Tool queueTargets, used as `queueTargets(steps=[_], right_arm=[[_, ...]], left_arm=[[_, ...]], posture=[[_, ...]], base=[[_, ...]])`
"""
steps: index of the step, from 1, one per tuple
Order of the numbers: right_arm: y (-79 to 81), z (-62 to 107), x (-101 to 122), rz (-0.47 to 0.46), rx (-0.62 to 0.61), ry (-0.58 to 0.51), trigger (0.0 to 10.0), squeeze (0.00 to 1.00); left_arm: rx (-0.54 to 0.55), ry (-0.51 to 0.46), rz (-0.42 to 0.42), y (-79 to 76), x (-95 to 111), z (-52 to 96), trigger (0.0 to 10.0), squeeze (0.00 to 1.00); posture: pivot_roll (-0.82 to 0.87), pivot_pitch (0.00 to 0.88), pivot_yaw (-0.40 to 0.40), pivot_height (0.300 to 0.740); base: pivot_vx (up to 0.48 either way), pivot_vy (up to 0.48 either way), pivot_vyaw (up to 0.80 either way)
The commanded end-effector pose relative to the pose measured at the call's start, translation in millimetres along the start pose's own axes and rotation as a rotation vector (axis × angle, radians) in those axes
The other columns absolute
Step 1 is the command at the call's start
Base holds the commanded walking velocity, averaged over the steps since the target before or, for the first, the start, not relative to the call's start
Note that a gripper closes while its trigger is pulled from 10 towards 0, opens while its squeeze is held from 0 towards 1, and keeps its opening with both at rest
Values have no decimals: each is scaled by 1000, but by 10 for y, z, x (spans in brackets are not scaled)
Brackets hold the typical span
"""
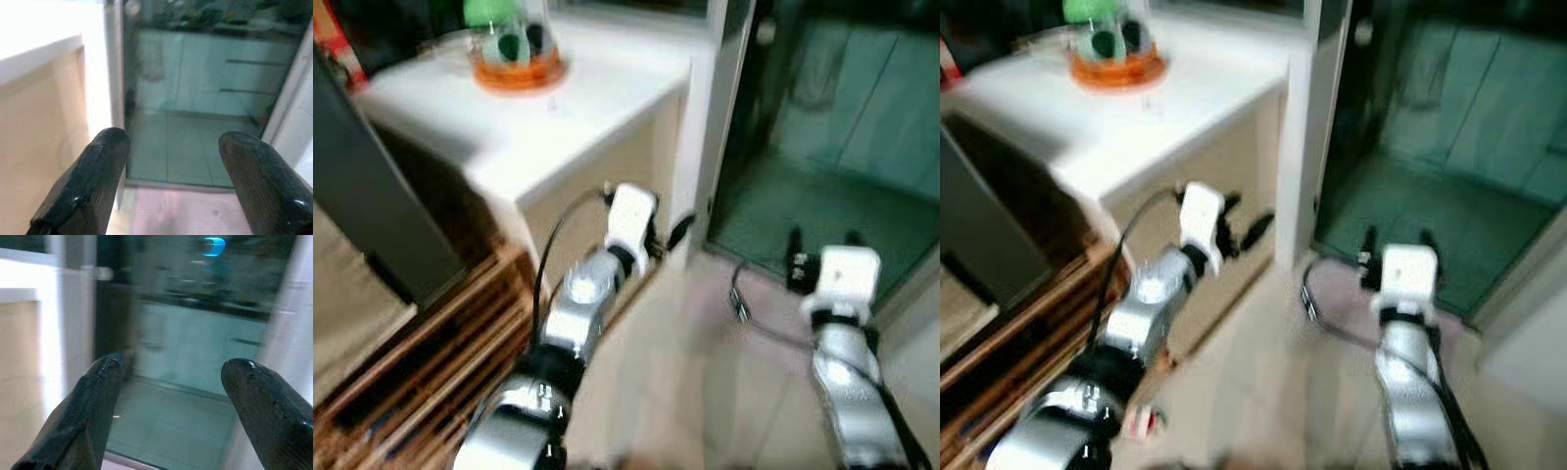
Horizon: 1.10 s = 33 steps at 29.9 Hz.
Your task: Restocking fridge
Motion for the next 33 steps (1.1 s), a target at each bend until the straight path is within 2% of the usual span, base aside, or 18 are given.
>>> queueTargets(steps=[1,3,7,10,11,14,17,20,25,27,31,33], right_arm=[[-102,52,-27,-17,-47,6,10000,0],[-218,142,-116,8,-76,35,10000,0],[-267,189,-156,31,-90,47,10000,0],[-206,188,-187,33,-60,59,10000,0],[-134,161,-149,40,-32,41,10000,0],[-81,137,-97,49,-11,13,10000,0],[-9,105,-77,54,19,-2,10000,0],[34,92,-56,46,26,-10,10000,0],[44,85,-47,39,19,-15,10000,0],[47,82,-50,39,19,-15,10000,0],[81,18,-37,43,25,-24,10000,0],[85,3,-32,45,25,-23,10000,0]], left_arm=[[128,89,36,270,-211,125,10000,0],[138,173,20,337,-450,292,10000,0],[117,173,-18,319,-499,355,10000,0],[99,135,-43,282,-421,312,10000,0],[71,76,-65,230,-287,238,10000,0],[42,23,-76,184,-171,189,10000,0],[-54,-51,-66,46,-15,139,10000,0],[-135,-97,-92,-114,99,76,10000,0],[-234,-109,-93,-295,115,42,10000,0],[-249,-109,-96,-322,110,40,10000,0],[-336,-120,-108,-505,159,-7,10000,0],[-345,-119,-97,-523,162,-16,10000,0]], posture=[[-90,0,41,740],[-89,0,43,740],[-88,0,47,740],[-88,0,47,740],[-91,0,47,740],[-94,0,45,740],[-99,0,45,740],[-103,0,47,740],[-108,0,46,740],[-108,0,44,740],[-119,0,34,740],[-119,0,34,740]], base=[[0,0,-694],[0,0,-694],[0,0,-694],[0,0,-694],[0,0,0],[0,0,0],[160,0,0],[480,0,0],[480,0,0],[480,0,0],[463,0,0],[465,0,0]])
Point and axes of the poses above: a point about 5 cm out from each wrist's last joint towards the gripper, its own z axis pointing back from the gripper into the wrist, its own x axis along the axis of the wrist's last joint, y = z × x, the point moved 3 cm from there along -z, pointing out of the wrist towards the gripper, and after that the axes turned 4 degrees about -z, right-handed, at the moved point
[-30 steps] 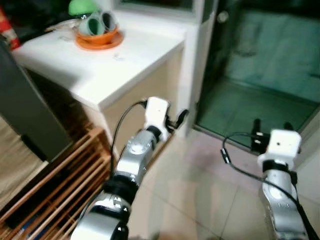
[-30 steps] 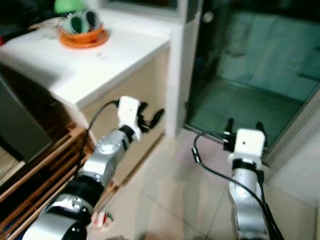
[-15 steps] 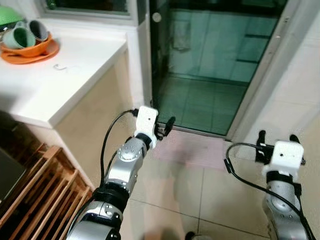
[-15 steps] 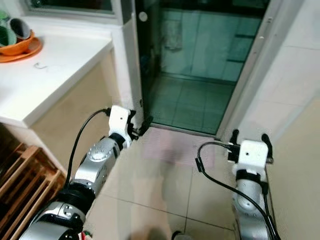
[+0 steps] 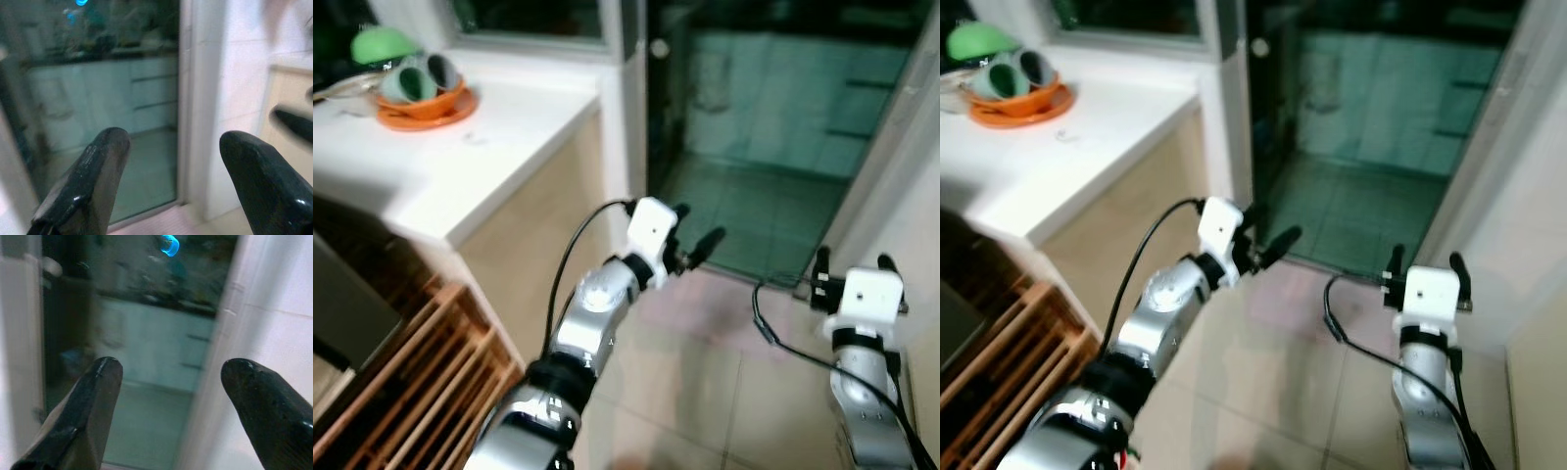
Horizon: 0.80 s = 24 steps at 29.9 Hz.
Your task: Restocking fridge
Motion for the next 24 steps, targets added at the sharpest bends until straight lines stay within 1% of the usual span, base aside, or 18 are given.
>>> queueTargets(steps=[1,6,9,10,11,14,16,17,18,19,20,21,22,23,24], right_arm=[[-103,29,-53,28,-18,17,10000,0],[-77,27,-57,35,-6,17,10000,0],[-89,32,-76,33,-16,25,10000,0],[-98,33,-78,32,-28,20,10000,0],[-98,33,-78,32,-28,20,10000,0],[-101,34,-73,32,-37,18,10000,0],[-96,32,-66,26,-36,13,10000,0],[-96,30,-61,24,-37,10,10000,0],[-111,33,-51,8,-47,10,10000,0],[-123,38,-45,-3,-54,10,10000,0],[-142,61,-49,-15,-59,15,10000,0],[-170,113,-68,-29,-68,23,10000,0],[-170,113,-68,-29,-68,23,10000,0],[-184,142,-81,-34,-72,27,10000,0],[-211,218,-116,-43,-80,35,10000,0]], left_arm=[[-37,-2,12,-96,20,-75,10000,0],[-50,-10,14,-128,27,-86,10000,0],[-40,-4,7,-113,25,-91,10000,0],[-7,16,-3,-66,6,-100,10000,0],[-7,16,-3,-66,6,-100,10000,0],[88,74,-4,77,-74,-83,10000,0],[162,104,47,194,-140,-38,10000,0],[204,117,68,260,-173,-4,10000,0],[288,153,83,402,-260,98,10000,0],[345,178,88,495,-317,174,10000,0],[412,196,111,611,-379,286,10000,0],[487,221,116,742,-452,439,10000,0],[487,221,116,742,-452,439,10000,0],[516,232,107,794,-482,509,10000,0],[564,261,58,888,-549,685,10000,0]], posture=[[-120,0,35,740],[-121,0,41,740],[-123,0,43,740],[-123,0,45,740],[-123,0,45,740],[-124,0,49,740],[-126,0,50,740],[-129,0,53,740],[-131,0,54,740],[-132,0,54,740],[-131,0,54,740],[-127,0,54,740],[-127,0,54,740],[-125,0,54,740],[-124,0,61,740]], base=[[472,0,-450],[472,0,-643],[475,0,-690],[0,0,-500],[0,0,-500],[0,0,0],[0,0,0],[0,0,0],[0,0,0],[0,0,0],[0,0,0],[0,0,0],[0,0,0],[0,0,0],[0,0,0]])
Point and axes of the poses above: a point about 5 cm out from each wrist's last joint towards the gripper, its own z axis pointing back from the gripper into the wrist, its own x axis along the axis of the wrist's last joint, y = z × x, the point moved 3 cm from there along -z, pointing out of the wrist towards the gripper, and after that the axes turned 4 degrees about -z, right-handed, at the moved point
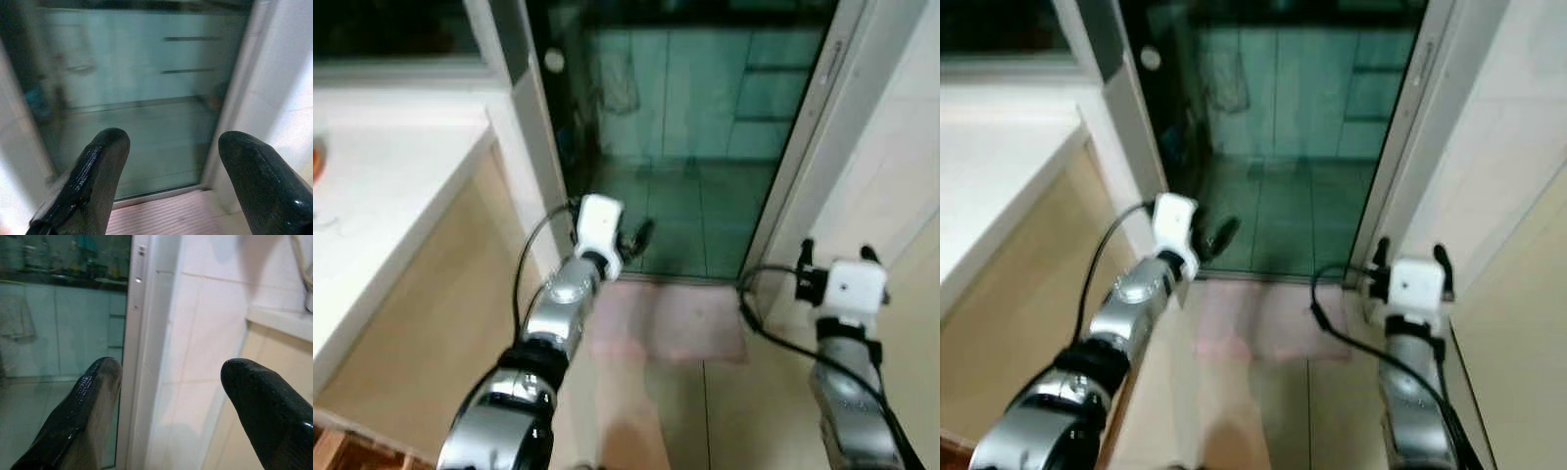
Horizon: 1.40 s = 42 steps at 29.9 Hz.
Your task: Restocking fridge
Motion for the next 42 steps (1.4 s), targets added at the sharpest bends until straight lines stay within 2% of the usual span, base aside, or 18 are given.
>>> queueTargets(steps=[1,3,4,5,6,7,8,11,12,15,21,24,27,28,32,37,42], right_arm=[[-5,52,37,-25,-4,-21,10000,0],[-34,88,30,-20,-15,-24,10000,0],[-34,88,30,-20,-15,-24,10000,0],[-50,101,34,-22,-24,-29,10000,0],[-16,110,86,-26,-1,-62,10000,0],[-16,110,86,-26,-1,-62,10000,0],[49,113,128,-24,42,-87,10000,0],[112,112,118,-23,76,-82,10000,0],[135,101,77,-38,89,-62,10000,0],[133,84,28,-43,88,-29,10000,0],[92,84,-52,2,87,1,10000,0],[93,91,-73,0,87,10,10000,0],[101,88,-76,-1,86,13,10000,0],[112,83,-76,0,86,13,10000,0],[131,84,-78,8,94,12,10000,0],[120,80,-56,26,93,-5,10000,0],[115,77,-69,38,93,4,10000,0]], left_arm=[[102,34,-23,282,-166,150,10000,0],[168,49,-30,446,-261,263,10000,0],[168,49,-30,446,-261,263,10000,0],[211,56,-26,535,-316,330,10000,0],[240,10,-39,597,-336,446,10000,0],[240,10,-39,597,-336,446,10000,0],[234,-30,-69,576,-324,504,10000,0],[254,-28,-74,564,-359,544,10000,0],[230,-42,-54,493,-342,524,10000,0],[240,-16,-12,483,-376,497,10000,0],[188,4,6,395,-394,442,10000,0],[111,0,-13,261,-370,394,10000,0],[83,-9,-18,213,-334,359,10000,0],[66,-16,-69,183,-282,319,10000,0],[1,-59,-113,104,-176,279,10000,0],[-81,-108,-86,-29,-52,234,10000,0],[-98,-105,-71,-86,-62,227,10000,0]], posture=[[-125,0,64,740],[-125,0,70,740],[-125,0,70,740],[-126,0,75,740],[-126,0,80,740],[-126,0,80,740],[-128,0,83,740],[-130,0,82,740],[-125,0,74,740],[-125,0,64,740],[-122,0,57,740],[-123,0,60,740],[-124,0,64,740],[-123,0,68,740],[-124,0,69,740],[-131,0,73,740],[-131,0,72,740]], base=[[0,0,0],[0,0,0],[0,0,0],[0,0,0],[0,0,0],[0,0,0],[0,0,0],[0,0,0],[0,0,0],[0,0,0],[0,0,0],[0,0,0],[0,0,0],[0,0,0],[64,96,0],[376,295,0],[417,146,0]])
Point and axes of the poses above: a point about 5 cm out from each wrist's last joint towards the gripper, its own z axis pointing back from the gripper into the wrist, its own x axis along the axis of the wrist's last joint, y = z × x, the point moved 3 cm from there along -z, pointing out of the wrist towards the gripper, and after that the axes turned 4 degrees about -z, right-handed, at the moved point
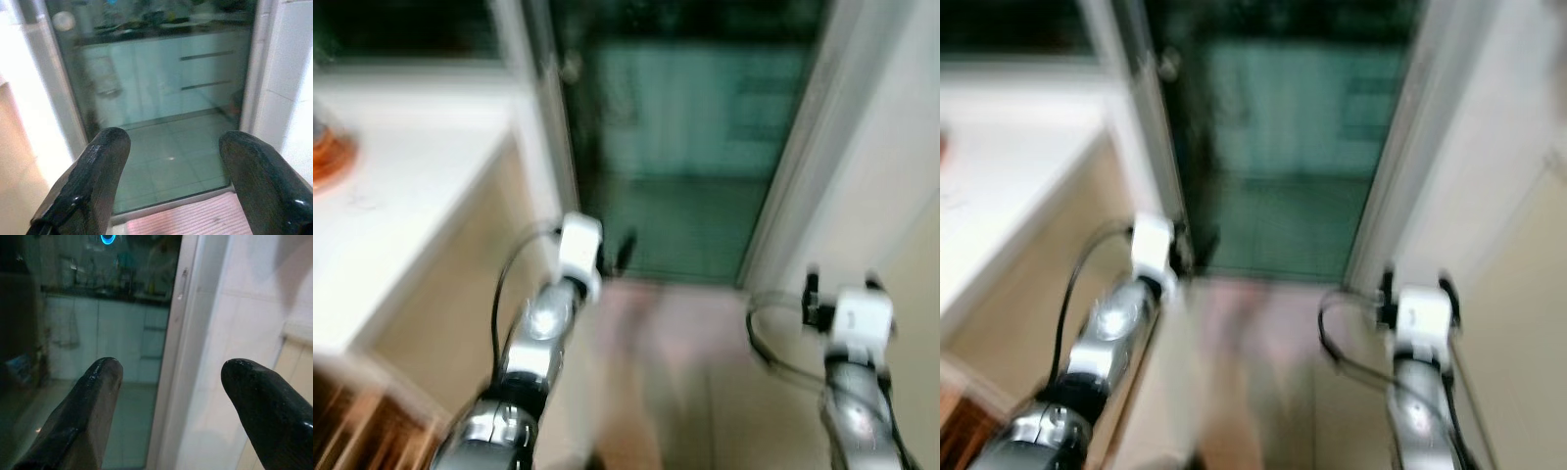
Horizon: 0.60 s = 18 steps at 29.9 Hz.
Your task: Restocking fridge
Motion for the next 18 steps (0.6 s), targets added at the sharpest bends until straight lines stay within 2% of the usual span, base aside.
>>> queueTargets(steps=[1,5,14,18], right_arm=[[52,-19,19,1,16,0,10000,0],[36,-25,16,3,13,-1,10000,0],[20,-36,16,10,-5,1,10000,0],[23,-33,10,9,-11,4,10000,0]], left_arm=[[-6,-9,-3,24,52,-33,10000,0],[-21,-8,8,-10,44,-35,10000,0],[-120,-32,-20,-183,103,-73,10000,0],[-118,-18,-26,-190,112,-105,10000,0]], posture=[[-132,0,72,740],[-133,0,74,740],[-136,0,78,740],[-137,0,81,740]], base=[[424,0,-681],[423,0,-647],[464,0,0],[0,0,0]])
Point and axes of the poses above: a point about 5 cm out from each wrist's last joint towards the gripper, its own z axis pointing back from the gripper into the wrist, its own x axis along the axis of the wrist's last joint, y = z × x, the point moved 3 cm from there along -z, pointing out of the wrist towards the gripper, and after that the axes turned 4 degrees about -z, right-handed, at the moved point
